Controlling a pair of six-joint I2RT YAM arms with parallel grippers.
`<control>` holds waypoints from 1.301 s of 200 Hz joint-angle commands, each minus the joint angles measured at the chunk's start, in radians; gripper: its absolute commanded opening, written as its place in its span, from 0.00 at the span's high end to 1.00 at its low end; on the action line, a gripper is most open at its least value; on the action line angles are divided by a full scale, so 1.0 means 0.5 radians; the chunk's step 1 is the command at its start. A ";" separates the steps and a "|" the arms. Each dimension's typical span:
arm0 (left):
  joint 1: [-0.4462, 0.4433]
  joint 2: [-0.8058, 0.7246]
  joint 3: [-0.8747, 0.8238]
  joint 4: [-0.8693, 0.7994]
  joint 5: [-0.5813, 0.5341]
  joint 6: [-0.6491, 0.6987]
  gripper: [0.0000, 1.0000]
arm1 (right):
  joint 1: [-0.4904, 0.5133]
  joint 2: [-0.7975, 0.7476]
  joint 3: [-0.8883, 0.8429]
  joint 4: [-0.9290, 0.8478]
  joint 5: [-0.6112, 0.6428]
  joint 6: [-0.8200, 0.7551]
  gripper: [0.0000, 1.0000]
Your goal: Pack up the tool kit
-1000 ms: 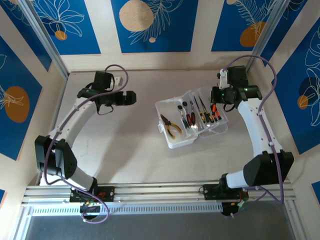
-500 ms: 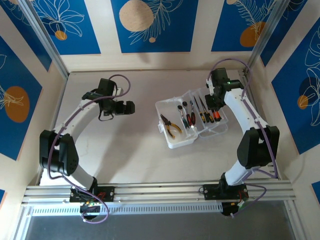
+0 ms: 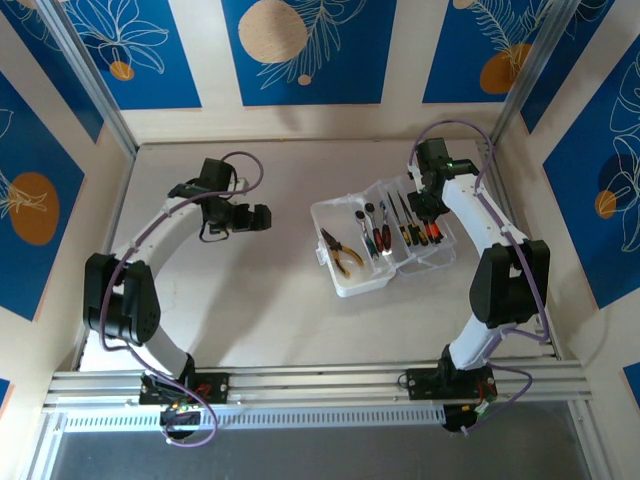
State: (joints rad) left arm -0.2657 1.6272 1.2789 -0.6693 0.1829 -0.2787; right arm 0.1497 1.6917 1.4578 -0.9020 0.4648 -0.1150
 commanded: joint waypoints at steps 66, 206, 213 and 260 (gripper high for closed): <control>-0.100 0.135 0.036 0.052 0.057 -0.004 0.00 | -0.158 -0.487 -0.038 -0.026 -0.349 0.468 0.01; -0.380 0.636 0.293 0.258 0.161 -0.061 0.00 | -1.128 -1.698 -1.461 0.286 -1.272 1.566 0.29; -0.380 0.642 0.290 0.265 0.166 -0.065 0.00 | -1.151 -1.666 -1.505 0.343 -1.304 1.597 0.31; -0.383 0.707 0.316 0.283 0.189 -0.087 0.00 | -1.248 -1.501 -1.756 0.662 -1.413 1.747 0.44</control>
State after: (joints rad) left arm -0.4500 1.9488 1.4044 -0.5339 0.2474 -0.3080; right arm -0.4477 0.9100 0.6250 -0.6819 -0.1589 0.6945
